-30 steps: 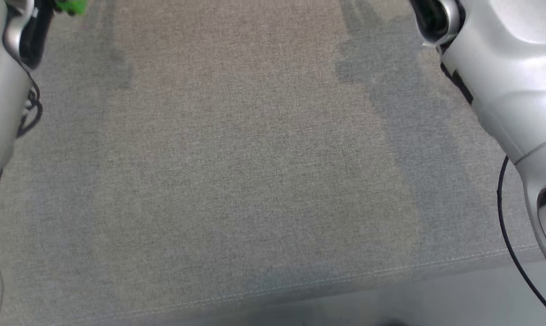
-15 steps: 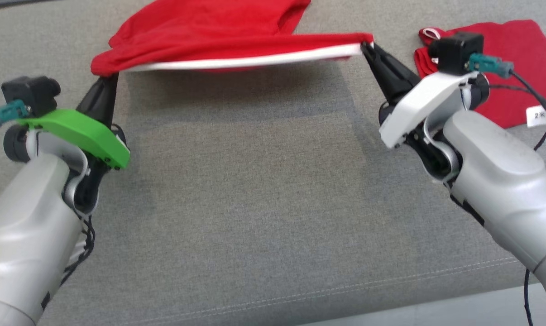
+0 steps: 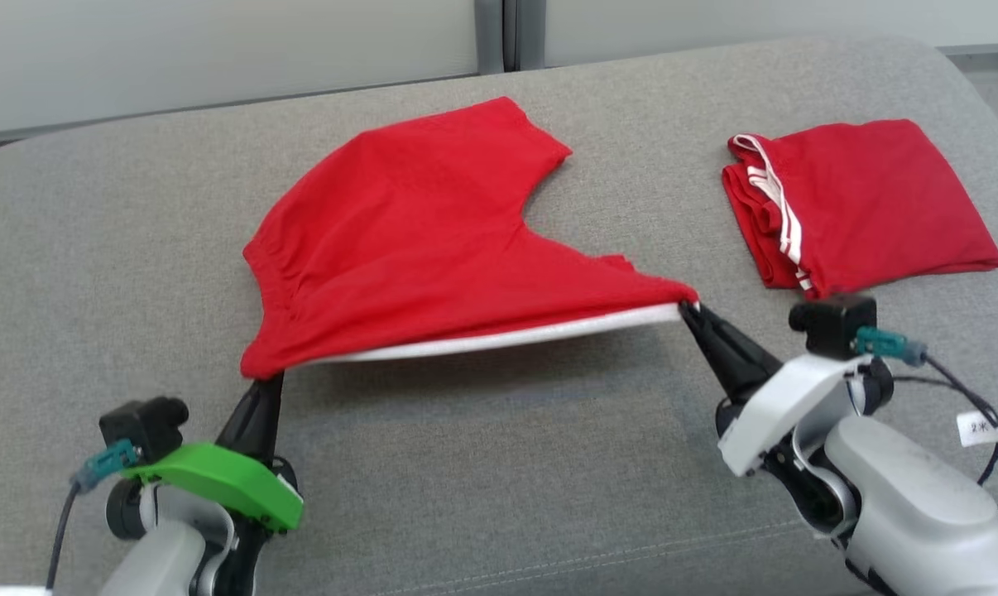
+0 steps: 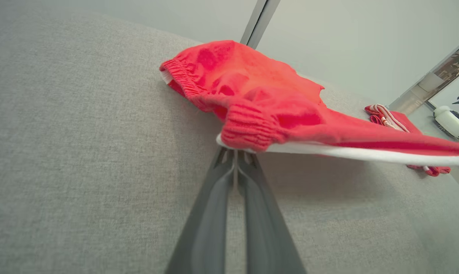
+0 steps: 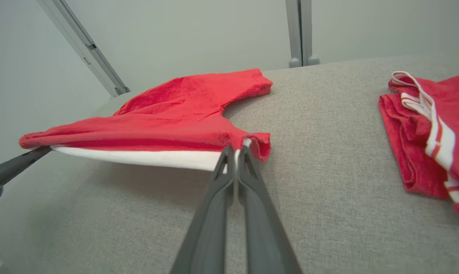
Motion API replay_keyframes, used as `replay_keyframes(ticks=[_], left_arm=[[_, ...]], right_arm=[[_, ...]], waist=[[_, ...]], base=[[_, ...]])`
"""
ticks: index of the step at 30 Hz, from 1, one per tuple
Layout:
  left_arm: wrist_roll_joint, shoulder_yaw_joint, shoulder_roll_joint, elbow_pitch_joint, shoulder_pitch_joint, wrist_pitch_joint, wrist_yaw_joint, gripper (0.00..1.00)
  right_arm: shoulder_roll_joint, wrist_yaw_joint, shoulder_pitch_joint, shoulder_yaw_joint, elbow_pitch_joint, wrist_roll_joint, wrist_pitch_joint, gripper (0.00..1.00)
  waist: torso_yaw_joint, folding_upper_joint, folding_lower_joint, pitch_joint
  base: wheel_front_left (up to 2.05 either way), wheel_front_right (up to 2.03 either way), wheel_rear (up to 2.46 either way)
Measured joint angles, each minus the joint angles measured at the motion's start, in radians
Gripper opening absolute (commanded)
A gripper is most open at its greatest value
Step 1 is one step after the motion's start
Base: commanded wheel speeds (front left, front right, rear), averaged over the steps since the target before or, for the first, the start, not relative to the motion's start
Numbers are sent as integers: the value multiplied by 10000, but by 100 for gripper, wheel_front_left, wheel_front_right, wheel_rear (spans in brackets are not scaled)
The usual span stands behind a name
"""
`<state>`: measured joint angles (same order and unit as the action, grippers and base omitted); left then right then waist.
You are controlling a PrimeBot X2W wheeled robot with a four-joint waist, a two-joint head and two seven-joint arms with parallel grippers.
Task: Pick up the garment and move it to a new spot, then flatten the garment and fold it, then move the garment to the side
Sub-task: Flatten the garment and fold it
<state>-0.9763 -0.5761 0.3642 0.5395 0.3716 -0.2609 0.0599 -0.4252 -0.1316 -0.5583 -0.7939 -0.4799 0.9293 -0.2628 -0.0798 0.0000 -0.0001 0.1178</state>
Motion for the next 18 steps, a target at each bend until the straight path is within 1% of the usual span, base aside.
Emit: replay_keyframes(ticks=[2,8,13,18], left_arm=[[96,399,-148,-257,-624,0,-48,0],[270,1198,-832,-502,-2271,2,-65,0],[504,1459,-1287,-506,-3129,0,54,0],[773,1661,-1448,-493,-3475,2,123,0]], right_arm=[[-10,-2,511,54,119,-42,0,0],[-144,-4,1820,408,449,-88,0,0],[-247,-2,2762,543,660,-138,75,0],[-276,-4,3323,953,872,-270,255,0]], waist=[[-22,0,0,-181],[-12,0,0,-708],[105,0,0,-985],[246,0,0,-1050]], base=[[0,0,0],[0,0,0],[0,0,0],[0,0,0]])
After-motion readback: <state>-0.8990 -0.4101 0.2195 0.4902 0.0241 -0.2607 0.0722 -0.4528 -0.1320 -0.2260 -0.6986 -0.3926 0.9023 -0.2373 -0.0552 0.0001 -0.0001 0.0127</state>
